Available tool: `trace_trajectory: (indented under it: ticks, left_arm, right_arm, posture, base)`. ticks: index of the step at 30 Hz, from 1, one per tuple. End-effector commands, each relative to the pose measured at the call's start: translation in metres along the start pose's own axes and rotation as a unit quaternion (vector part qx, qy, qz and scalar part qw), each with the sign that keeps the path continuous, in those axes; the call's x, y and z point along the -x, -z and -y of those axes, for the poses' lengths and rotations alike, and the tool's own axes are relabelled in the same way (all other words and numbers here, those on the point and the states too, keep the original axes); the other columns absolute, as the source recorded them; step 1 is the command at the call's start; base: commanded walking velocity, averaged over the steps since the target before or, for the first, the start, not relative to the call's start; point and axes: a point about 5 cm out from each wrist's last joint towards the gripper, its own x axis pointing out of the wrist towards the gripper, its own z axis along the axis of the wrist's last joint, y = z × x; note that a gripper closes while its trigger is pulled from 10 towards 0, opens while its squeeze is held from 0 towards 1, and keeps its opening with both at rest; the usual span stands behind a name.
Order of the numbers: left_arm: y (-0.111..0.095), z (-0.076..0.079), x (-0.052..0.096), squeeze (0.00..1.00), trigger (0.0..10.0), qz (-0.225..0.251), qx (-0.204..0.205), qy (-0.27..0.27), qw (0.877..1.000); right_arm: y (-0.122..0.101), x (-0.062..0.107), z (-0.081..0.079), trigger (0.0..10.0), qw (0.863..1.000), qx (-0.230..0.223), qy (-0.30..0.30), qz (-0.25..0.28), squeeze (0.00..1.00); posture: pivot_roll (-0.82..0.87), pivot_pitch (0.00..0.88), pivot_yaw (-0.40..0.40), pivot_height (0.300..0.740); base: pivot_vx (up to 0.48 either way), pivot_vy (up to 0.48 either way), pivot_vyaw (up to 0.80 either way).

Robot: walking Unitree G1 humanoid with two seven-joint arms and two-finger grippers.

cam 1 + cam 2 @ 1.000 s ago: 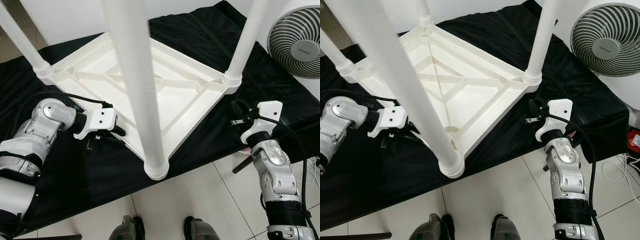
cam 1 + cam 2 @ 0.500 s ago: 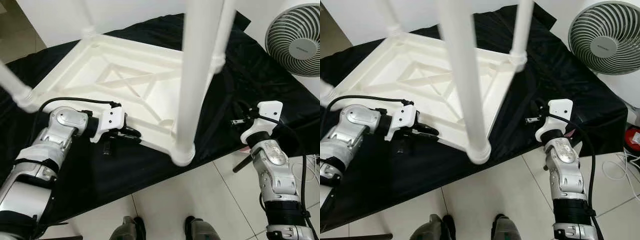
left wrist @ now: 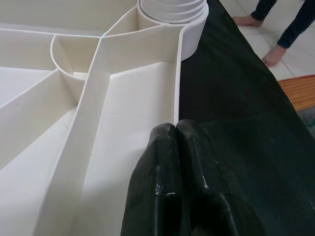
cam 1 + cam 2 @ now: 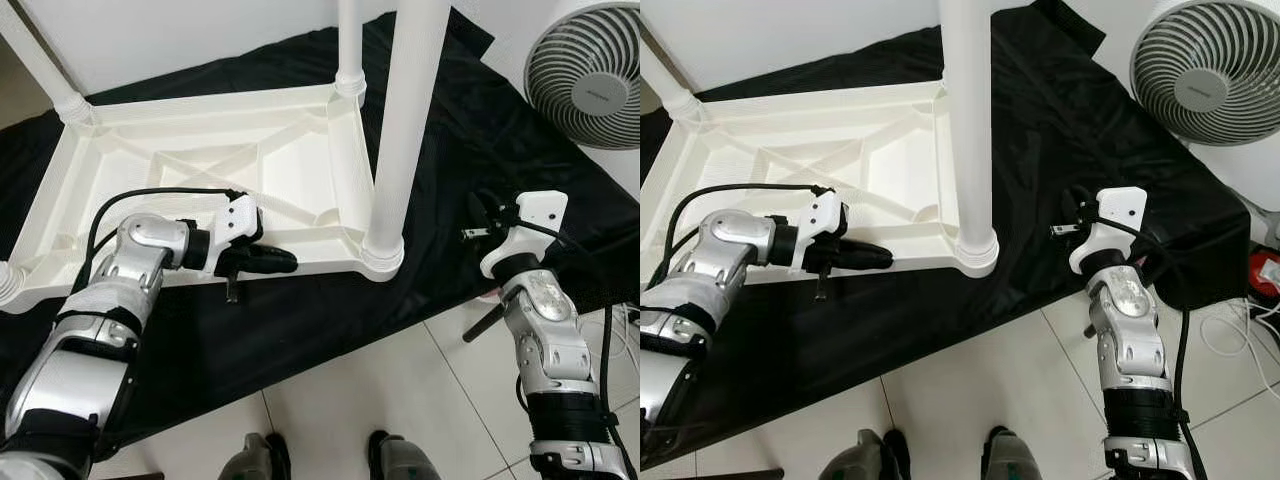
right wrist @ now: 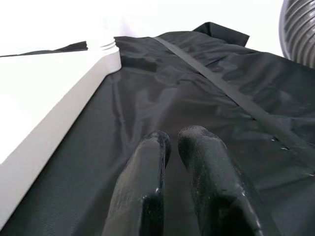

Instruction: Building children table

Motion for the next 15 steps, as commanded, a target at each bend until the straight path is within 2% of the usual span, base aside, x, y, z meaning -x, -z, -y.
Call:
trace_trajectory:
  ticks: [1, 4, 5, 7, 8, 10, 13, 14, 15]
  left_arm:
    - [0.022, -0.008, -0.008, 0.0, 10.0, -0.03, 0.033, -0.224, 0.974]
    - [0.02, -0.006, -0.011, 0.0, 10.0, -0.024, 0.033, -0.215, 0.976]
    - [0.014, -0.003, -0.015, 1.0, 10.0, -0.001, 0.038, -0.199, 0.979]
    - [0.012, -0.002, -0.016, 1.0, 10.0, 0.009, 0.04, -0.194, 0.98]
    - [0.002, 0.002, -0.016, 1.0, 10.0, 0.039, 0.03, -0.178, 0.983]
    - [-0.005, 0.005, -0.015, 1.0, 10.0, 0.064, 0.033, -0.164, 0.984]
    - [-0.01, 0.007, -0.014, 1.0, 10.0, 0.07, 0.025, -0.154, 0.985]
    - [-0.014, 0.008, -0.01, 0.0, 10.0, 0.072, 0.017, -0.156, 0.985]
    - [-0.018, 0.009, -0.006, 0.0, 10.0, 0.074, 0.014, -0.157, 0.985]
  right_arm:
    - [0.006, 0.003, 0.0, 10.0, 1.0, -0.001, 0.001, -0.013, 0.0]
    - [0.006, 0.003, 0.001, 10.0, 1.0, -0.001, 0.001, -0.013, 0.0]
    - [0.006, 0.002, 0.004, 10.0, 1.0, 0.001, 0.0, -0.014, 0.0]
    - [0.006, 0.002, 0.005, 10.0, 1.0, 0.003, -0.002, -0.015, 0.0]
    - [0.004, 0.002, 0.008, 10.0, 1.0, 0.005, -0.007, -0.014, 0.0]
    - [0.003, 0.001, 0.009, 10.0, 1.0, 0.01, -0.013, -0.013, 0.0]
    - [0.003, 0.0, 0.011, 10.0, 1.0, 0.011, -0.013, -0.014, 0.0]
    - [0.003, -0.001, 0.012, 10.0, 1.0, 0.013, -0.013, -0.014, 0.0]
    - [0.002, -0.001, 0.013, 10.0, 1.0, 0.014, -0.013, -0.014, 0.0]
  posture:
    - [-0.08, 0.213, 0.12, 0.74]
    - [-0.08, 0.213, 0.12, 0.74]
    - [-0.08, 0.213, 0.12, 0.74]
    - [-0.08, 0.213, 0.12, 0.74]
    - [-0.08, 0.207, 0.11, 0.74]
    - [-0.08, 0.207, 0.11, 0.74]
    - [-0.08, 0.203, 0.099, 0.74]
    - [-0.08, 0.202, 0.096, 0.74]
    - [-0.08, 0.202, 0.096, 0.74]
  base:
    - [0.0, 0.0, 0.0]
    - [0.0, 0.0, 0.0]
    - [0.0, 0.0, 0.0]
    - [0.0, 0.0, 0.0]
    - [0.0, 0.0, 0.0]
    - [0.0, 0.0, 0.0]
    - [0.0, 0.0, 0.0]
    - [0.0, 0.0, 0.0]
    - [0.0, 0.0, 0.0]
